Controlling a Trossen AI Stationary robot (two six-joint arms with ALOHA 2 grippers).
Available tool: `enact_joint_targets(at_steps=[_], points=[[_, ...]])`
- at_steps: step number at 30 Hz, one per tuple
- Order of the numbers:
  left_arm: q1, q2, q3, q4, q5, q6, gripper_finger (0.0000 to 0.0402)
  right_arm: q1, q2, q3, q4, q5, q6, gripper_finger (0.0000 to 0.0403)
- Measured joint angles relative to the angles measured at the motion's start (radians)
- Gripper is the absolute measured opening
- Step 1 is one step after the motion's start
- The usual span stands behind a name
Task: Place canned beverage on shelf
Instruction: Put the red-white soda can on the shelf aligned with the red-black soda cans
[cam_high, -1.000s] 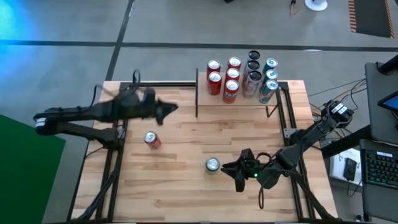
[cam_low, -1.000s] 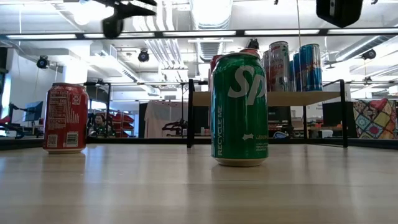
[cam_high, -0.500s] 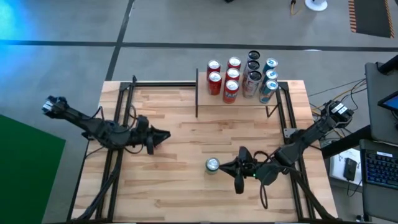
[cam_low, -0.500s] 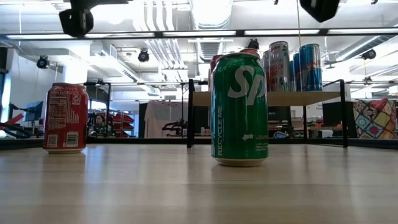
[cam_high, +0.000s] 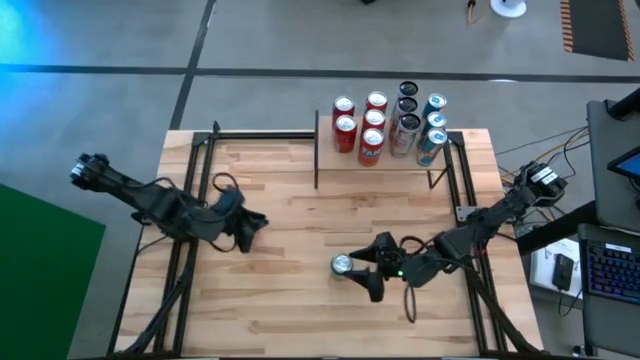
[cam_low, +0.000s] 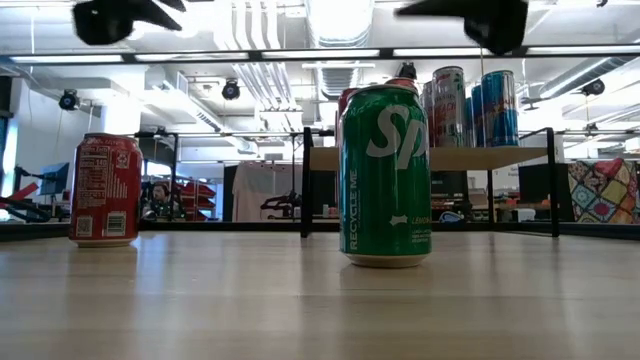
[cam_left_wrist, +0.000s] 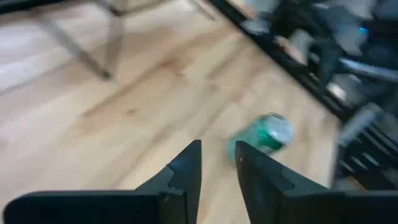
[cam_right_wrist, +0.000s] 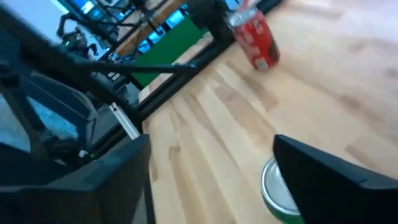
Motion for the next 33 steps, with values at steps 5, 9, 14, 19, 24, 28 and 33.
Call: enact_joint_targets(at_steps=[5, 9, 14, 19, 24, 28, 33], points=[[-0.002, -0.045, 0.094, -0.344, -0.050, -0.171, 0.0128, -0.032, 0.070, 0.005, -0.010, 0.117, 0.172, 0.0361], [-0.009, -0.086, 0.062, -0.428, -0.017, -0.240, 0.0189, -0.011, 0.135, 0.092, -0.032, 0.264, 0.134, 0.0271], [-0.010, -0.105, -0.031, -0.443, 0.018, -0.269, 0.0244, -0.017, 0.182, 0.236, -0.127, 0.285, -0.028, 0.0042], [-0.006, -0.116, -0.116, -0.476, 0.020, -0.436, 0.0258, -0.036, 0.199, 0.356, -0.328, 0.246, -0.056, 0.0026], [-0.005, -0.105, -0.177, -0.475, 0.022, -0.554, 0.0259, -0.046, 0.199, 0.419, -0.483, 0.223, -0.022, 0.0073], [-0.005, -0.091, -0.196, -0.476, 0.006, -0.597, 0.0268, -0.048, 0.185, 0.437, -0.517, 0.234, -0.036, 0.0163], [-0.005, -0.076, -0.215, -0.453, -0.025, -0.624, 0.0310, -0.076, 0.183, 0.434, -0.540, 0.219, 0.028, 0.0301]])
